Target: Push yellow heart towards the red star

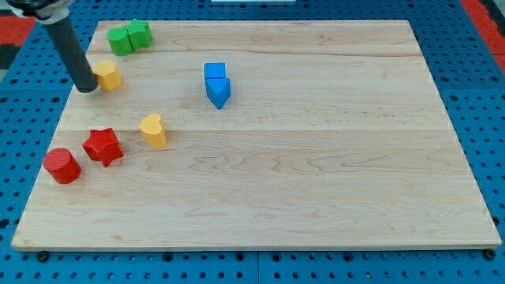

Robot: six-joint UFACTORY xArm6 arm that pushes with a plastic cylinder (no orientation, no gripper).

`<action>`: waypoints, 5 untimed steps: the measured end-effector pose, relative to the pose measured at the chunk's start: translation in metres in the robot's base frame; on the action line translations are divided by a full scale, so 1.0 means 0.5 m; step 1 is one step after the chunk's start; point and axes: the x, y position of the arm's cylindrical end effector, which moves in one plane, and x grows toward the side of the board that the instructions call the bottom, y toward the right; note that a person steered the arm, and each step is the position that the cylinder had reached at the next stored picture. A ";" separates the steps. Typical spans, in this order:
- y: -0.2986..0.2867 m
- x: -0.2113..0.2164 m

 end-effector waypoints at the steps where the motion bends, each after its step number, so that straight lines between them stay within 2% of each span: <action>1: 0.049 -0.016; 3: 0.122 -0.100; 5: 0.271 0.088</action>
